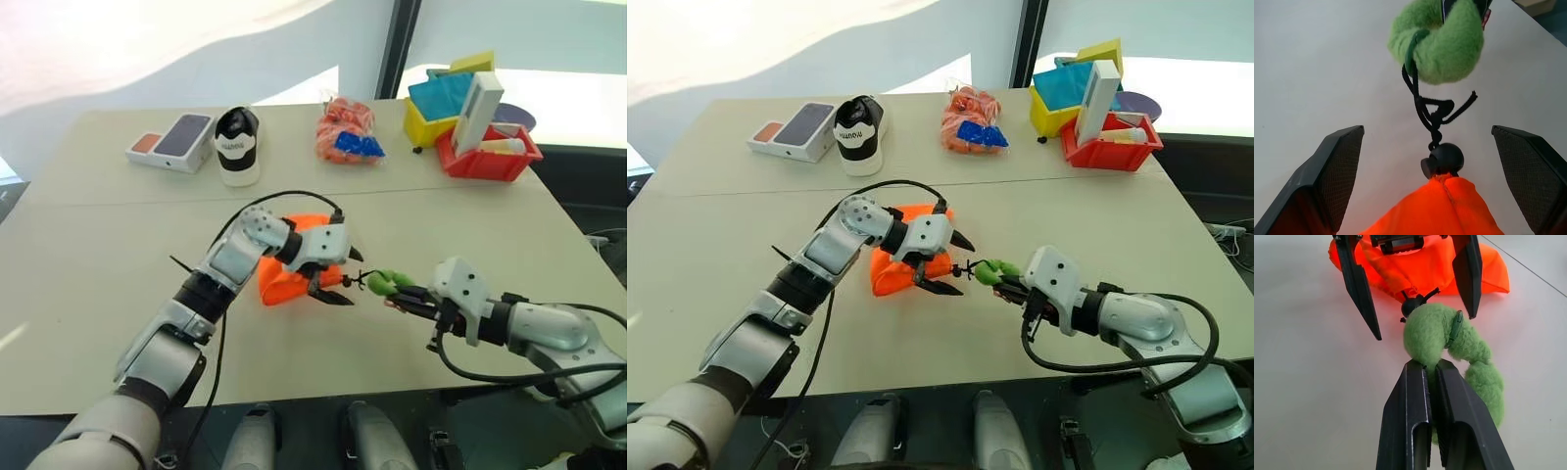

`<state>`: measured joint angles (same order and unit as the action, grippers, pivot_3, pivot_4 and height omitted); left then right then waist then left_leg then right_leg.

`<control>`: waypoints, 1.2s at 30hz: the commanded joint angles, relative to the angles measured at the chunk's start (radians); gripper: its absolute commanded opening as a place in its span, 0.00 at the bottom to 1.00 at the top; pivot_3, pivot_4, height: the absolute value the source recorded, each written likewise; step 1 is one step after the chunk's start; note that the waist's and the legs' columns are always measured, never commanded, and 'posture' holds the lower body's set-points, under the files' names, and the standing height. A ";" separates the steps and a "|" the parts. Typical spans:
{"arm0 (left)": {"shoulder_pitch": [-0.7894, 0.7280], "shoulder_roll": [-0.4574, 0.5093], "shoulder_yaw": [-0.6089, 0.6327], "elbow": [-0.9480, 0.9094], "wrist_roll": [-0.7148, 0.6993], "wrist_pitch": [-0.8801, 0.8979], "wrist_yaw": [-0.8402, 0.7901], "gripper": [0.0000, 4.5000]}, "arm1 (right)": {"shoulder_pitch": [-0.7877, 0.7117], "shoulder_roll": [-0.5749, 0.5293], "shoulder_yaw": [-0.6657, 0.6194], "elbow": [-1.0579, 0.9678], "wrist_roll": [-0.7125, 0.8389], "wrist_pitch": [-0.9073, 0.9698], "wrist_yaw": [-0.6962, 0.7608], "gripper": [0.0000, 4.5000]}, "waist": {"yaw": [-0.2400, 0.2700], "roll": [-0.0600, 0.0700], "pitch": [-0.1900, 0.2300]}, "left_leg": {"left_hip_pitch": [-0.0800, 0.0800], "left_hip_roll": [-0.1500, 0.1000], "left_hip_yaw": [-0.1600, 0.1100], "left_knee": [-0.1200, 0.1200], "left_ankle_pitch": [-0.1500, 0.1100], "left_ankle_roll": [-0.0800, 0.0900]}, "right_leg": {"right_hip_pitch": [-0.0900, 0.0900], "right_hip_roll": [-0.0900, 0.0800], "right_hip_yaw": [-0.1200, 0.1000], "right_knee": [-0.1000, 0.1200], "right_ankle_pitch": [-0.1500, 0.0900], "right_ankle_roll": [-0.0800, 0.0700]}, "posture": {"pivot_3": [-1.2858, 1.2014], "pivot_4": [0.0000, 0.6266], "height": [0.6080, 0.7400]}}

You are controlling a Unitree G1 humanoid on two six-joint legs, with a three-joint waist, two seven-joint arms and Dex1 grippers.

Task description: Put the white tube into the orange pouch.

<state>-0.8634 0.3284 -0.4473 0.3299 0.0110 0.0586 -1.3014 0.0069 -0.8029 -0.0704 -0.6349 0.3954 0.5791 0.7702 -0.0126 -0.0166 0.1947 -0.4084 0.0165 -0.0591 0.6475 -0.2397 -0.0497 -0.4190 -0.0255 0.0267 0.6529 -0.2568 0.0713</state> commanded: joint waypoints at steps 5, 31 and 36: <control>0.046 0.034 -0.016 -0.142 0.079 0.027 0.088 0.99 | 0.003 0.008 -0.016 -0.007 0.001 -0.032 -0.004 0.00 | -0.001 0.000 0.000 | 0.001 0.000 0.000 0.000 0.000 0.000 | 0.000 0.000 0.000 0.001 0.000 0.000 | 0.52 0.24 1.00; 0.160 0.066 -0.025 -0.402 0.132 0.251 0.200 0.38 | -0.026 0.003 -0.005 0.013 0.000 -0.037 -0.013 0.00 | 0.000 0.000 0.000 | 0.001 0.000 0.000 0.001 0.000 0.000 | 0.001 0.000 0.000 0.002 0.000 0.000 | 0.52 0.24 1.00; 0.160 0.067 -0.023 -0.393 0.135 0.266 0.225 0.07 | -0.031 0.002 -0.004 0.015 -0.001 -0.036 -0.012 0.00 | 0.000 0.000 0.000 | 0.001 0.000 0.000 0.001 0.000 0.000 | 0.001 0.000 0.000 0.002 0.000 0.000 | 0.52 0.24 1.00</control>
<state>-0.7024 0.3954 -0.4854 -0.0391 0.1508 0.3227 -1.0900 -0.0100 -0.8021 -0.0637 -0.6051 0.3947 0.5604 0.7553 -0.0129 -0.0164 0.1946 -0.4072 0.0165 -0.0592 0.6487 -0.2396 -0.0497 -0.4182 -0.0255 0.0268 0.6552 -0.2567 0.0714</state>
